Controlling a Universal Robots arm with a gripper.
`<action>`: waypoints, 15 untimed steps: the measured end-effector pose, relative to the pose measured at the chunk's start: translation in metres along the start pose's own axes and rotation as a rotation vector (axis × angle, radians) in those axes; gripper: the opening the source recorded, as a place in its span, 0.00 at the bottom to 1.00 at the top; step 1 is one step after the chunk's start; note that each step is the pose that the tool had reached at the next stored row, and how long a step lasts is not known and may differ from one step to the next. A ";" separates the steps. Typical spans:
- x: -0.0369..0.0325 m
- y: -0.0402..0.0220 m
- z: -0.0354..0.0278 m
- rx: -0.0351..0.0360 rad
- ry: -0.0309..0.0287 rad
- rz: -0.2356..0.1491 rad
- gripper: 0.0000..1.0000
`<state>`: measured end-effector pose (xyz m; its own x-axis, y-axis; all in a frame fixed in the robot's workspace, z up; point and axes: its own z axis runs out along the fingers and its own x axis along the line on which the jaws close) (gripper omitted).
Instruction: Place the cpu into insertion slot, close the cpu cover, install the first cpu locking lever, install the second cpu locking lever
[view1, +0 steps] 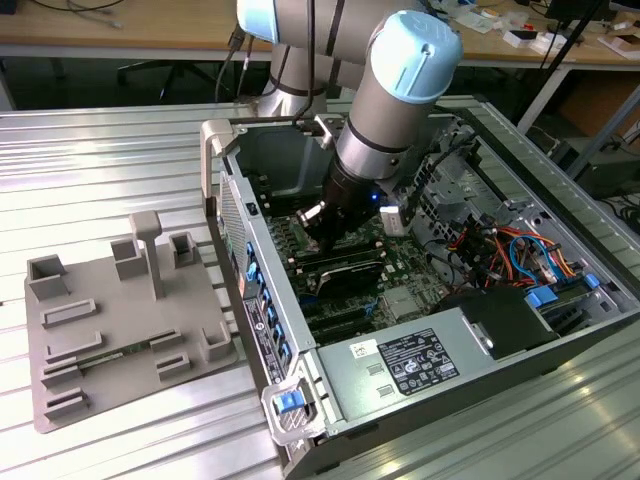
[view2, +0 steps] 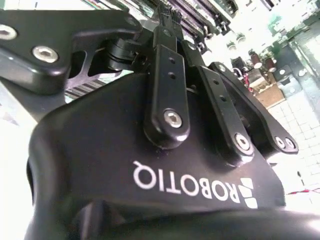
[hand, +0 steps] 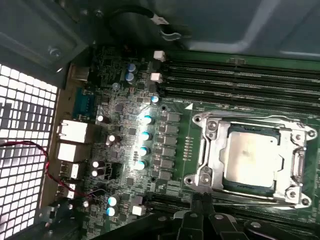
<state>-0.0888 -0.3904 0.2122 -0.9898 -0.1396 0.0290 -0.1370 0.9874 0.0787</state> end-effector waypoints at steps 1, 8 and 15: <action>0.0049 0.0026 0.0040 0.0017 0.0048 -0.060 0.11; 0.0042 0.0090 0.0107 0.0026 0.0069 -0.086 0.11; 0.0042 0.0078 0.0121 0.0018 0.0065 -0.086 0.11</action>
<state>-0.0945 -0.3824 0.2009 -0.9740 -0.2249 0.0286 -0.2220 0.9718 0.0794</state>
